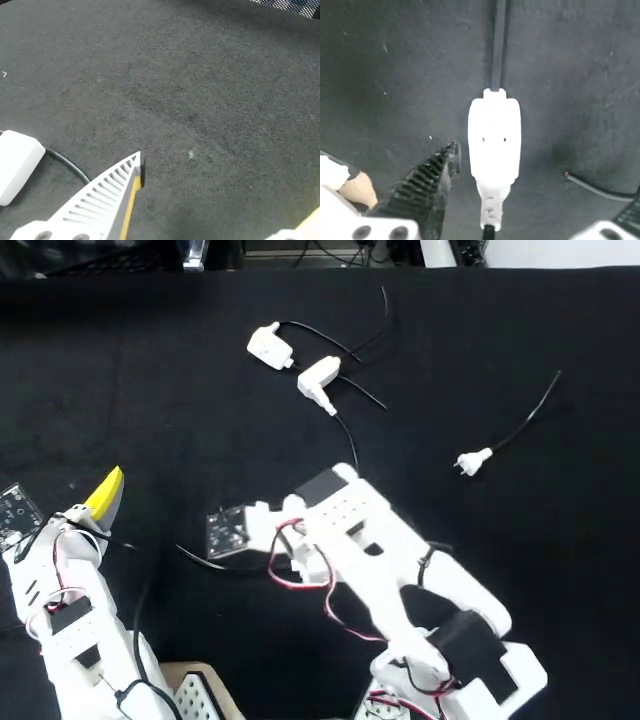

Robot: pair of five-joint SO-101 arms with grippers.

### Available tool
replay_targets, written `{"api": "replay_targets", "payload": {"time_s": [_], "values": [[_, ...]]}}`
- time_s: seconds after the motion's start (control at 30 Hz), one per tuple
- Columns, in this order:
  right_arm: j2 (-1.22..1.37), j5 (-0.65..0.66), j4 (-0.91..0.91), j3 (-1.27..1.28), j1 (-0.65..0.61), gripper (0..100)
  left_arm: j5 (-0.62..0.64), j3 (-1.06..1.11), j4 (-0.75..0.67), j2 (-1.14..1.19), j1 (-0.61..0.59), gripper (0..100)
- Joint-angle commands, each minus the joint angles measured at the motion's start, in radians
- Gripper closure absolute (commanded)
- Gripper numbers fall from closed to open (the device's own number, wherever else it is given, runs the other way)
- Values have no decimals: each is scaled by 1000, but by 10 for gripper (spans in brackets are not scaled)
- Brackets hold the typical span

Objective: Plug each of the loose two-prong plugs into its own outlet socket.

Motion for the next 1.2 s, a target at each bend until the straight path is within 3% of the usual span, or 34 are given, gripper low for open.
{"api": "replay_targets", "payload": {"time_s": [0.0, 0.37, 0.43, 0.73, 1.17], "values": [[-22, 21, -9, 33, 35, 484, 5, 22, 3, -15, -10, 478], [159, -28, -74, 45, -8, 500, 5, 22, 3, -15, -13, 478], [180, -34, -97, 45, -8, 558, 5, 22, 3, -15, -13, 478], [214, -35, -41, -47, -8, 987, 5, 22, 3, -15, -12, 478], [209, -37, 11, -259, -3, 986, 3, 22, 3, -14, -10, 478]]}}
